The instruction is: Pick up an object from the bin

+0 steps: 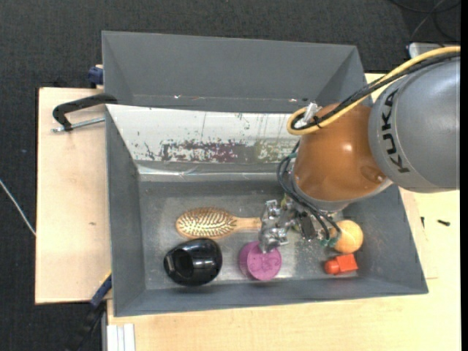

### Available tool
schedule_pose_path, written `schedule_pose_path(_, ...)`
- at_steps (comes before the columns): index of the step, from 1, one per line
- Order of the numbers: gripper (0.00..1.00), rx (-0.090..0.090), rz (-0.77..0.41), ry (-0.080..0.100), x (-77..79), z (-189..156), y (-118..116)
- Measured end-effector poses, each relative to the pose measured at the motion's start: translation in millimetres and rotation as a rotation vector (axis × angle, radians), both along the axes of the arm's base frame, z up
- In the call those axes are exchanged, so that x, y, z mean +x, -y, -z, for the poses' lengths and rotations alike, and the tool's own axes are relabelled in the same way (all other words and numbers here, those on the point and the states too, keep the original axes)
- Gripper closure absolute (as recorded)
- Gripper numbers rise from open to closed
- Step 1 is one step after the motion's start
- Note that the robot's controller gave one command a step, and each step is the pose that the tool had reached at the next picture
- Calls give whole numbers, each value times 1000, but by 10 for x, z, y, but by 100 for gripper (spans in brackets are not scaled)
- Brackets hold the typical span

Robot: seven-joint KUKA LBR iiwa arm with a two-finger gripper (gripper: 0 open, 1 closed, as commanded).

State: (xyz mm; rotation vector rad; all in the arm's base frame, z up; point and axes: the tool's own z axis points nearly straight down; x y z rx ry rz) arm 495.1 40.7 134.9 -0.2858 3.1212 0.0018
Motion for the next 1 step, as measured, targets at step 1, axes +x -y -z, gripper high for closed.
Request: schedule_pose_path(1, 100, 0, 0, -2, 1, -26, -1)
